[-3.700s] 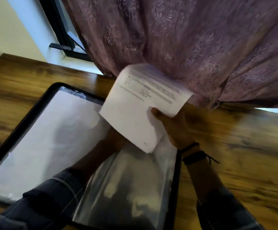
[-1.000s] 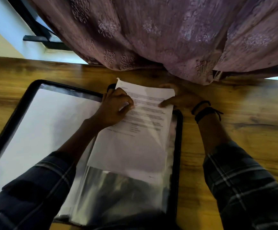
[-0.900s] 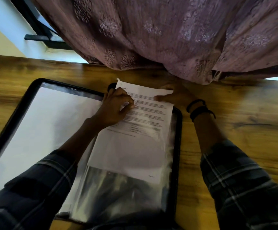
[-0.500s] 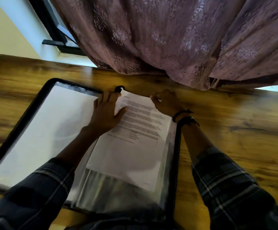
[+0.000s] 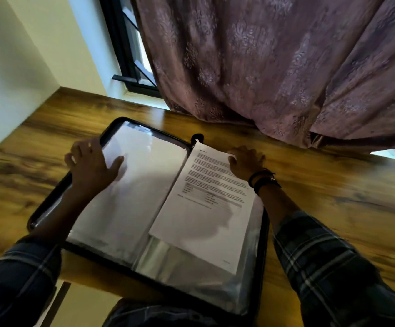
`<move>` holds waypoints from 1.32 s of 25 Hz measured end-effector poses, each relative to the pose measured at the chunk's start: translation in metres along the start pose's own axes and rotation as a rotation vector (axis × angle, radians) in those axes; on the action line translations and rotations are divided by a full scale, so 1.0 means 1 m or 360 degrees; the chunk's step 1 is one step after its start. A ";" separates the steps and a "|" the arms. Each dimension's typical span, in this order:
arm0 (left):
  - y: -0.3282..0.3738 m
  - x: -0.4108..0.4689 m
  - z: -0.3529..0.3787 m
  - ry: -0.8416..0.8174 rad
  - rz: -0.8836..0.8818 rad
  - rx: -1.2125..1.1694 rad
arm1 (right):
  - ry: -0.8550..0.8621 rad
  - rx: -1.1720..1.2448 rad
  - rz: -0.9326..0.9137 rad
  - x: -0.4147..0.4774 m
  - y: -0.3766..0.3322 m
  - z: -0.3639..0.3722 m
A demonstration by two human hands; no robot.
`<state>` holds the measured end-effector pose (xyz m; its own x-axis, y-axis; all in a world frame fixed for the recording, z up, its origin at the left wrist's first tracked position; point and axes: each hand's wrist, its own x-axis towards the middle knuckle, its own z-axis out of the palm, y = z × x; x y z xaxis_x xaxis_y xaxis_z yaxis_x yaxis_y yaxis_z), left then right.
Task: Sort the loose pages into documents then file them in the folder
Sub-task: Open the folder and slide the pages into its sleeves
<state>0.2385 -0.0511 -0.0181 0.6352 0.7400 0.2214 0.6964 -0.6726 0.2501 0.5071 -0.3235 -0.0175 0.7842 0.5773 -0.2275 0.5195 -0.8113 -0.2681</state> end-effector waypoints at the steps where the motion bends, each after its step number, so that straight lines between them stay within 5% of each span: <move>1: -0.011 0.000 -0.005 -0.0024 -0.0107 -0.0005 | 0.0017 -0.0009 0.0023 -0.001 -0.005 0.001; 7: -0.046 -0.002 -0.016 -0.0355 -0.0434 -0.0267 | 0.0274 -0.0022 -0.0061 -0.020 -0.016 0.012; 11: -0.055 0.005 -0.029 -0.0360 -0.0352 -0.0407 | 0.0288 -0.0262 0.0037 -0.053 -0.029 0.025; 15: -0.044 0.014 -0.064 -0.0312 -0.0186 -0.0410 | 0.0138 0.0100 0.0014 -0.125 -0.069 0.066; 19: -0.024 0.016 -0.109 -0.0347 0.0063 -0.0500 | 0.0070 0.0024 -0.0107 -0.133 -0.081 0.101; 27: 0.056 -0.006 -0.168 -0.0600 0.0410 -0.1498 | -0.0056 0.0037 -0.0087 -0.068 -0.070 0.070; 30: 0.093 -0.048 -0.166 -0.0692 0.0339 -0.1964 | 0.0013 0.0283 -0.0029 -0.086 -0.063 0.061; 33: 0.110 -0.084 -0.133 -0.0786 0.0408 -0.1999 | 0.0064 0.0932 -0.0097 -0.125 -0.052 0.047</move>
<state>0.2173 -0.1868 0.1164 0.9349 0.3403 0.1010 -0.0570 -0.1370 0.9889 0.3660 -0.3487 -0.0192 0.7769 0.6082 -0.1627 0.2993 -0.5842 -0.7544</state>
